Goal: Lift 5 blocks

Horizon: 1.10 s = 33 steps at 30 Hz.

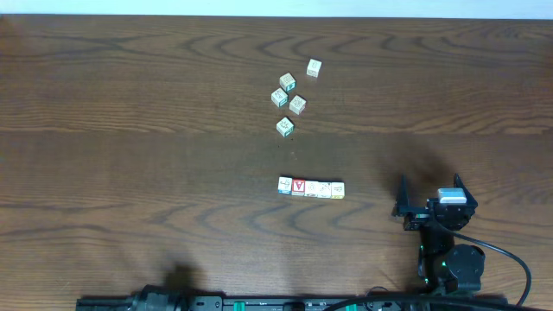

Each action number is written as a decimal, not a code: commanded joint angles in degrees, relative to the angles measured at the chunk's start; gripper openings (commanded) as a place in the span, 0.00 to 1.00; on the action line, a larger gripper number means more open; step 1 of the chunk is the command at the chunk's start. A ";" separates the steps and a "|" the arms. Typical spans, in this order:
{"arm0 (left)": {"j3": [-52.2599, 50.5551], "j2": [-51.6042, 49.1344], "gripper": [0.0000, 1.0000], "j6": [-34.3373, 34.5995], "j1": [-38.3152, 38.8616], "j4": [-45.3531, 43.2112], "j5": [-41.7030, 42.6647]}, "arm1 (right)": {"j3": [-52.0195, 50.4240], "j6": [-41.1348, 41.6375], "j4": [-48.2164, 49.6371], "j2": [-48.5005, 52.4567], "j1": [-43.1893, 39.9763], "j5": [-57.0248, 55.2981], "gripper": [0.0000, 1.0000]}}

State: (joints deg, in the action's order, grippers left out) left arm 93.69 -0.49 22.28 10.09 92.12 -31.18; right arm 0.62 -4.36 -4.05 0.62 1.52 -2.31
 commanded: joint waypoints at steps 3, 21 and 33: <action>-13.16 0.28 0.92 3.10 -4.63 -7.06 2.49 | -0.31 0.90 0.00 -0.35 -0.68 0.28 0.99; -66.23 0.42 0.92 -12.44 -10.03 -66.84 17.55 | -0.31 0.90 0.00 -0.35 -0.68 0.28 0.99; -87.03 0.44 0.92 -12.39 -12.70 -77.53 20.02 | -0.31 0.90 -0.02 -0.35 -0.68 0.28 0.99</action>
State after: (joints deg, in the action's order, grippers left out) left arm 8.56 -0.43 10.90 -2.11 16.03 -11.88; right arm 0.51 -3.99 -3.99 0.62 1.52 -2.26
